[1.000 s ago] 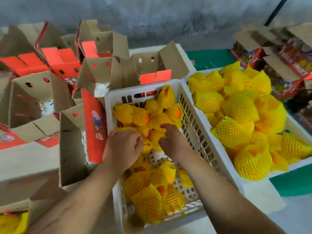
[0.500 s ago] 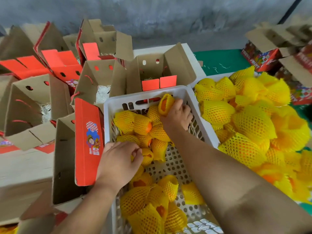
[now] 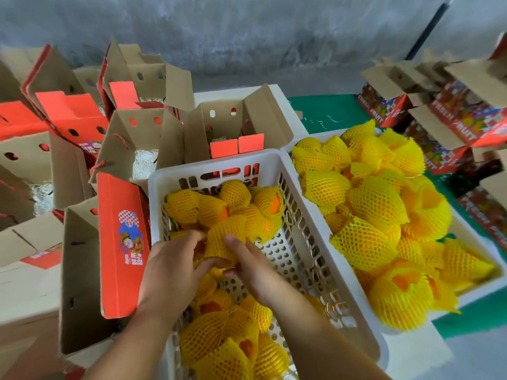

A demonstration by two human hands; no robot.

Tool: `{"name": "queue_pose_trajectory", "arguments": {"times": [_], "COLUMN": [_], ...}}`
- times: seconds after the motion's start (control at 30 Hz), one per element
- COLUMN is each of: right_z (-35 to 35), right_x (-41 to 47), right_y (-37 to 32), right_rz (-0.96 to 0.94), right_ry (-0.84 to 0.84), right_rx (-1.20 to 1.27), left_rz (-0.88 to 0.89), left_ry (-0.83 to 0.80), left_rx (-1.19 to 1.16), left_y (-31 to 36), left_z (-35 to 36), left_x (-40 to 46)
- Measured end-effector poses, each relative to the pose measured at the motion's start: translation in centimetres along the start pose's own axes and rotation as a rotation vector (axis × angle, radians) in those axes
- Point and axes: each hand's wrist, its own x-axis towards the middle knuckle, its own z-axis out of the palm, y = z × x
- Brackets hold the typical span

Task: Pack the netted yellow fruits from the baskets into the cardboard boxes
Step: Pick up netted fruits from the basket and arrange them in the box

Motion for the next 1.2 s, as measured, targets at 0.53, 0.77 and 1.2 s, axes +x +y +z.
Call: {"name": "queue_pose_trajectory", "arguments": {"times": [0.53,0.77,1.2], "right_z": [-1.0,-2.3,-7.3], "right_x": [1.1,0.9,10.3], "right_y": [0.5,0.2,-7.2], "right_rz": [-0.006,0.170,-0.230], "right_ry": [-0.296,-0.442,0.392], "right_rx": [0.345,0.010,-2.280], "left_rz": [0.036,0.149,-0.009], "left_ry": [-0.028,-0.175,0.016], "left_rx": [-0.027,0.266,0.005], "left_y": [0.5,-0.2,0.0], "left_z": [-0.1,0.5,0.8], "left_x": [-0.2,0.3,0.1]}}
